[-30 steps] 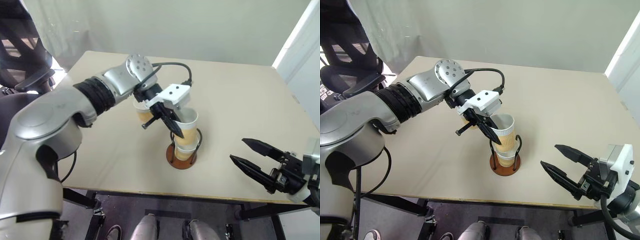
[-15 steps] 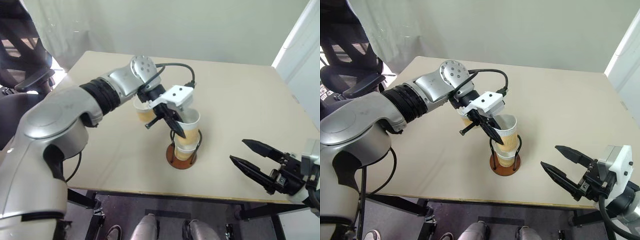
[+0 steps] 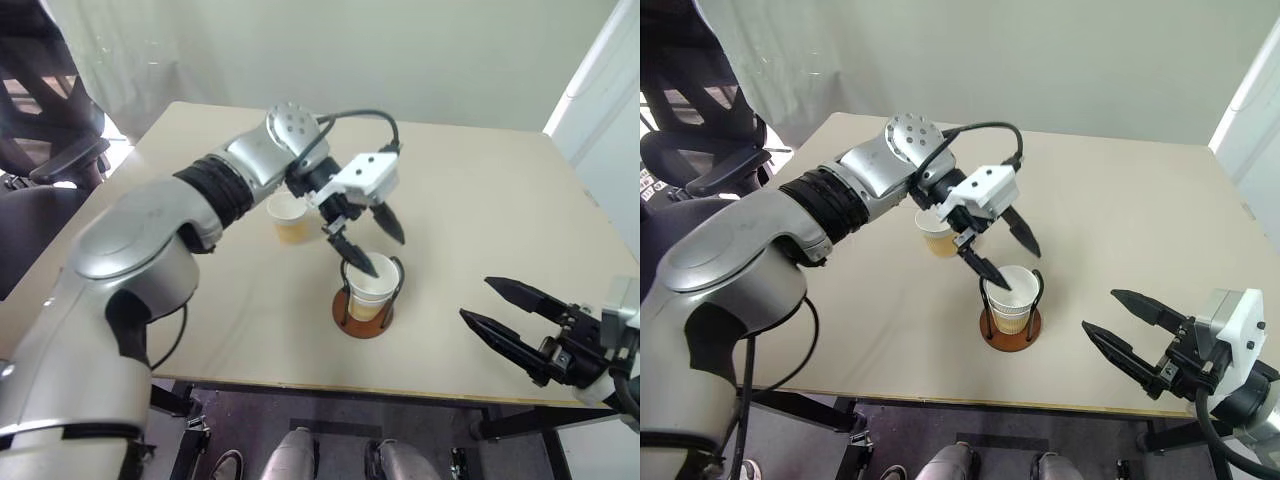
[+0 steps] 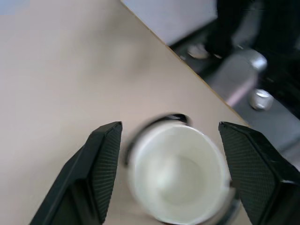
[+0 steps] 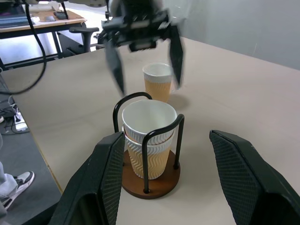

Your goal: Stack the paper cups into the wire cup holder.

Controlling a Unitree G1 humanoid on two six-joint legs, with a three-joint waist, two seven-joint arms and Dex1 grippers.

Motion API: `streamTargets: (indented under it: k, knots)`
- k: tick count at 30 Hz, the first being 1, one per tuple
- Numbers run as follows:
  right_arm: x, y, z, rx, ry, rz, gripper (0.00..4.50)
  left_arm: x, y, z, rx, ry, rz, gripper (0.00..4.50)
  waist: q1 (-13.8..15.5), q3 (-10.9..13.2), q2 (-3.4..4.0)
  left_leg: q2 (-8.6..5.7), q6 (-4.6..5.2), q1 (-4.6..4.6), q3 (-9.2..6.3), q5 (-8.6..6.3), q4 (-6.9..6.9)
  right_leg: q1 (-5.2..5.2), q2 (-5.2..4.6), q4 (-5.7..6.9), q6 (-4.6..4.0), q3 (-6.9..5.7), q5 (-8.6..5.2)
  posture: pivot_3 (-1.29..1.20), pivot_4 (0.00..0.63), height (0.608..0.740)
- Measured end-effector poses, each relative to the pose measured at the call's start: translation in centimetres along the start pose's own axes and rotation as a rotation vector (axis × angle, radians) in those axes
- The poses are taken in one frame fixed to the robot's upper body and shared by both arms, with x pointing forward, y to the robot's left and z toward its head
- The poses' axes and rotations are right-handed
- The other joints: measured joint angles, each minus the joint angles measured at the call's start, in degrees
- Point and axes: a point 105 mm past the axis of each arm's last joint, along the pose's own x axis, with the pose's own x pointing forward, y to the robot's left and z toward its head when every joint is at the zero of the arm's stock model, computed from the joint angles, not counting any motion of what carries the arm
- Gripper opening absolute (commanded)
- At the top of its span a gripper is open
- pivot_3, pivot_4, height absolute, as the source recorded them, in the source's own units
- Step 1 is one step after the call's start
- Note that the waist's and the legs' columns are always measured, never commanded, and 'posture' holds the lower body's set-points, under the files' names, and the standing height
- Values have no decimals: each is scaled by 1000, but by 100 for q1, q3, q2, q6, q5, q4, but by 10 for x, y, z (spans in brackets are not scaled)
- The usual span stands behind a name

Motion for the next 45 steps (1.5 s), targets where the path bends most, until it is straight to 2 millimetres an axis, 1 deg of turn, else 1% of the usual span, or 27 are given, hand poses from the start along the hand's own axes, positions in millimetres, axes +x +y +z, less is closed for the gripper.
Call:
streamTargets:
  k: [2, 4, 5, 7, 8, 9, 12, 15, 20, 26, 34, 37, 42, 44, 45]
  knots:
    - [0, -2, -1, 3, 4, 1, 2931, -16, 9, -1, -19, -9, 90, 3599, -1, 0, 0, 1, 0, 4, 4, 0, -3, 0, 1, 0, 2, 5, -1, 0, 150, 740]
    - [0, -5, -1, 2, 3, 0, 2931, -36, 14, -11, -67, 18, 189, 3599, -10, 0, 0, 1, 0, 10, 12, 0, -6, -1, 2, 1, 5, 16, -3, 0, 150, 740]
    - [0, -5, 0, 0, 4, 5, 2931, -47, 14, -19, -102, 41, 242, 3599, -18, 0, 0, 2, 0, 13, 23, 0, -9, -3, 4, 2, 9, 30, -6, 0, 150, 740]
    - [1, -6, -1, -2, 10, 21, 2931, -68, 11, -41, -176, 110, 336, 3599, -24, 0, 0, 1, 3, 15, 43, 2, -10, -5, 10, 1, 25, 67, -15, 0, 150, 740]
    - [2, -6, 0, -3, 8, 25, 2931, -73, 9, -49, -202, 131, 371, 3599, -32, 0, 0, 0, 5, 16, 54, 2, -8, -5, 10, 1, 48, 80, -29, 0, 150, 740]
    - [2, -8, -1, 0, 8, 33, 2931, -80, 8, -62, -235, 168, 435, 3599, -39, 0, 0, -2, 8, 19, 70, 1, -5, -5, 9, 1, 74, 95, -40, 0, 150, 740]
    - [6, -9, -1, 4, 12, 57, 2931, -95, -2, -103, -355, 247, 595, 3599, -53, 0, 0, -9, 26, 11, 89, -6, 10, -11, 4, -3, 91, 115, -30, 0, 150, 740]
    - [8, -12, 0, -4, 14, 72, 2931, -97, -10, -122, -414, 278, 646, 3599, -21, 0, 0, -19, 47, 0, 90, -18, 37, -11, 1, -2, 78, 123, -21, 0, 150, 740]
    - [11, -12, -1, -1, 18, 96, 2931, -99, -15, -139, -479, 270, 732, 3599, -19, 0, 0, -33, 73, 1, 100, -34, 75, -1, -10, -1, 90, 129, -27, 0, 150, 740]
    - [10, -14, -4, 10, 40, 103, 2931, -97, -15, -144, -515, 250, 767, 3599, -19, 0, 0, -42, 83, 5, 114, -40, 78, -2, -19, -1, 97, 143, -30, 0, 150, 740]
    - [10, -13, -6, 14, 59, 114, 2931, -77, -30, -159, -588, 225, 684, 3599, -30, 0, -1, -41, 85, 12, 122, -39, 80, -4, -19, 3, 100, 155, -25, 0, 150, 740]
    - [10, -13, -6, 14, 61, 115, 2931, -78, -31, -162, -581, 260, 679, 3599, -31, 0, 0, -43, 88, 14, 124, -40, 81, -3, -20, 3, 101, 157, -22, 0, 150, 740]
    - [11, -13, -5, 7, 62, 117, 2931, -80, -32, -172, -527, 384, 697, 3599, -33, 0, 0, -43, 96, 14, 126, -45, 81, -4, -21, 2, 101, 160, -17, 0, 150, 740]
    - [11, -13, -4, 5, 62, 118, 2931, -79, -31, -174, -501, 419, 700, 3235, -33, 0, 0, -44, 98, 14, 127, -46, 81, -4, -21, 2, 102, 160, -16, 0, 150, 740]
    - [11, -13, -5, 6, 63, 118, 2931, -76, -30, -175, -492, 424, 697, 2976, -33, 0, 0, -45, 99, 14, 127, -46, 82, -3, -22, 2, 103, 160, -15, 0, 150, 740]
